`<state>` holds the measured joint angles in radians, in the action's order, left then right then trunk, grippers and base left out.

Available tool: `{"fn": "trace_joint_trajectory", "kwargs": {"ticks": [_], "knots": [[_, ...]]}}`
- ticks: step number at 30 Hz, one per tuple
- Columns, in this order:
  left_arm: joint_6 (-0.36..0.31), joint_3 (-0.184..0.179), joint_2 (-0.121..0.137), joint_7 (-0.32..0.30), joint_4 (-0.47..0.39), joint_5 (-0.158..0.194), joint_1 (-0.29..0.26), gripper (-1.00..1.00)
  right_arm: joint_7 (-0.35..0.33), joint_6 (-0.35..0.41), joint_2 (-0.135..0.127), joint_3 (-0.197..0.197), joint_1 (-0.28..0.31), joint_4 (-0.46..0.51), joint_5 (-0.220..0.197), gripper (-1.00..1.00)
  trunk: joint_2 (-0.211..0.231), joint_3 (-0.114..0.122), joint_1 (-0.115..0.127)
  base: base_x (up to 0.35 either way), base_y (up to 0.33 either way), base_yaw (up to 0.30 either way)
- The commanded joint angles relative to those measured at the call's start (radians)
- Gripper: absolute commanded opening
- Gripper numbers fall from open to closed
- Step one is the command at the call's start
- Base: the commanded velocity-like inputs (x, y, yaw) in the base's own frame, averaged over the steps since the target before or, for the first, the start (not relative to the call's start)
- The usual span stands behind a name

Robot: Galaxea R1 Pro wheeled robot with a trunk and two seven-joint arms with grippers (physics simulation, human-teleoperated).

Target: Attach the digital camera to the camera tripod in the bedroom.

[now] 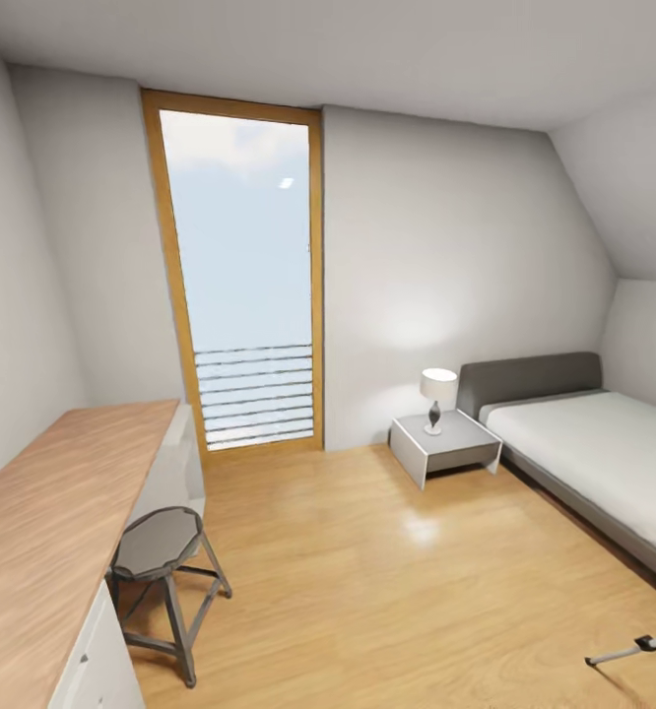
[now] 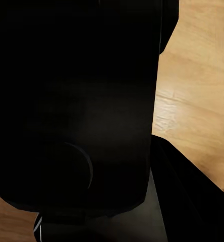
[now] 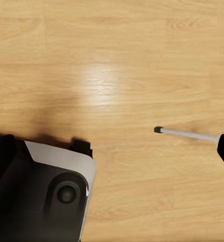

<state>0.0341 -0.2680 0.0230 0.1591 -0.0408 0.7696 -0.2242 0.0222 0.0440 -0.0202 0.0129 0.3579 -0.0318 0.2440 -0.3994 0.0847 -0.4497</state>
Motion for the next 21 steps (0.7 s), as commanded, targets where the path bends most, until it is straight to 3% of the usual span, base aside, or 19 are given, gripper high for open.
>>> {"fn": "trace_joint_trajectory", "kwargs": {"ticks": [1,8,14,21], "knots": [[0.000,-0.009,0.000,0.004,-0.002,0.006,0.000,-1.00,0.002,0.002,0.000,0.001,0.001,-0.002,0.008,1.00,-0.001,0.000,0.000,0.010,0.010,-0.241],[-0.003,-0.009,-0.003,-0.046,-0.006,0.004,0.000,-1.00,0.002,0.001,0.000,0.001,0.001,-0.002,0.007,1.00,-0.001,0.003,0.000,0.004,0.004,-0.241],[-0.005,-0.011,-0.002,-0.173,-0.002,0.001,0.000,-1.00,0.002,0.001,0.000,0.001,0.001,-0.002,0.008,1.00,-0.001,0.006,0.000,0.000,0.000,-0.241],[-0.001,-0.011,-0.002,-0.196,-0.002,-0.001,0.000,-1.00,0.002,0.001,0.000,0.001,0.001,-0.002,0.007,1.00,-0.001,0.009,0.000,0.000,0.000,-0.240]]}}
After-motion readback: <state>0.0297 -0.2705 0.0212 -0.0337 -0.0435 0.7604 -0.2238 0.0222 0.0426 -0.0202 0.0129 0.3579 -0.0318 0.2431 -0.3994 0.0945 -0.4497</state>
